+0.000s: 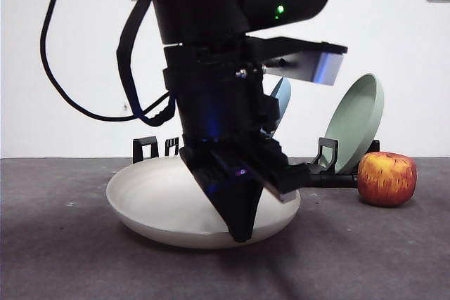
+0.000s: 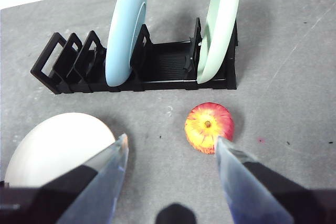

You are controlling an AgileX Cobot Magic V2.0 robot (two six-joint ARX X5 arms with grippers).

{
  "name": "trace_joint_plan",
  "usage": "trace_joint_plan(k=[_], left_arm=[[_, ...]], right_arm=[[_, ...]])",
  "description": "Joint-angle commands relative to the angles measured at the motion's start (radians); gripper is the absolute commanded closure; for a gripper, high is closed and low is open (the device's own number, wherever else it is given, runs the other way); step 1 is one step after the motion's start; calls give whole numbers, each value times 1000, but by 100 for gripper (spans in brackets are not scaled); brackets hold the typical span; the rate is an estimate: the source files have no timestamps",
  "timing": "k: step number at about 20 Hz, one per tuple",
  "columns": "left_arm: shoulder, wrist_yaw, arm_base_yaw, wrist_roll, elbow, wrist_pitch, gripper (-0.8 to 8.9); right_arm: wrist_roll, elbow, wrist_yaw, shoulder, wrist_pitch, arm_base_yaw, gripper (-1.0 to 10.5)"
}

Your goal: Take the yellow plate from the plate rack,put the plate on the table,take the apple from the table,put the apple in the plate

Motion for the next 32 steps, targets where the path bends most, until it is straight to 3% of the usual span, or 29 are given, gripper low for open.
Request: trace_joint_plan(k=[1, 3, 7, 10, 13, 15, 18, 22, 27, 32], left_arm=[[4, 4, 3, 11, -3, 1, 629], [-2, 0, 16, 4, -3, -3, 421], [-55, -2, 16, -56, 11, -36, 423], [-232, -3, 16, -142, 12, -24, 434], [-460, -6, 18, -197, 12, -2, 436], [-625, -14, 26, -224, 12, 5, 436], [-853, -104, 27, -245, 12, 2, 436], [-1070, -198, 27, -255, 12, -46, 436], [-1215, -216, 27, -318, 12, -135, 436], [-1227, -216, 27, -343, 12, -184, 437]], right_arm=[[-2, 5, -1, -2, 4, 1, 663], [-2, 5, -2, -2, 3, 2, 662], [-38, 5, -58, 8, 3, 3, 646], [-64, 37, -73, 66, -17, 17, 402], [-109, 87, -66, 170, -51, 35, 401], [-127, 122, -9, 258, -61, 53, 402], [-146, 162, 63, 402, -19, 89, 403], [-156, 184, 89, 579, 86, 95, 407], [-178, 184, 140, 766, 189, 95, 410], [-180, 184, 168, 910, 252, 95, 411]])
